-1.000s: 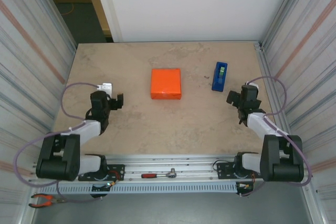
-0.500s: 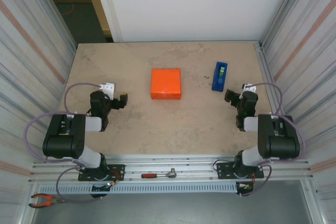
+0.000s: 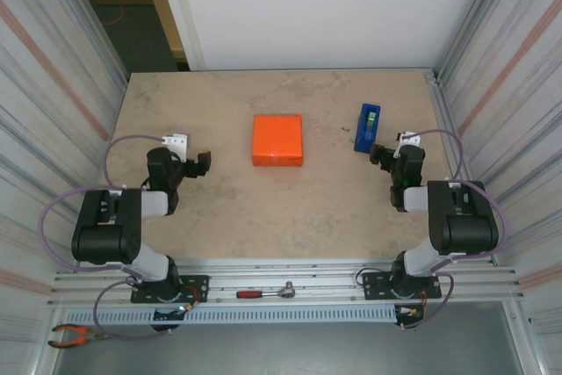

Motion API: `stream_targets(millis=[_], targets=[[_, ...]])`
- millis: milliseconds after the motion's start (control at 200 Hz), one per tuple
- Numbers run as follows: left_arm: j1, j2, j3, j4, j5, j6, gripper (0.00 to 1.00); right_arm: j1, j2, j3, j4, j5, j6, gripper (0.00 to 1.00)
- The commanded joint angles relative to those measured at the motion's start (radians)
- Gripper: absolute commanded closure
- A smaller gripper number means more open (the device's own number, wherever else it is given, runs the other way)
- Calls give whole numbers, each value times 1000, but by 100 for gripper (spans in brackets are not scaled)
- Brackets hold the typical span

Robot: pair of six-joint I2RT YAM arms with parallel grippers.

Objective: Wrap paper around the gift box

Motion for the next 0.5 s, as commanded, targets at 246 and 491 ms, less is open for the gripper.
stream_targets(millis=[246,491], targets=[[-13,-3,5,3,-50,-2,1,0,-10,-6,4,10,-28,2],[-13,-4,6,4,-51,-2,1,0,-11,-5,2,10,-26,2]])
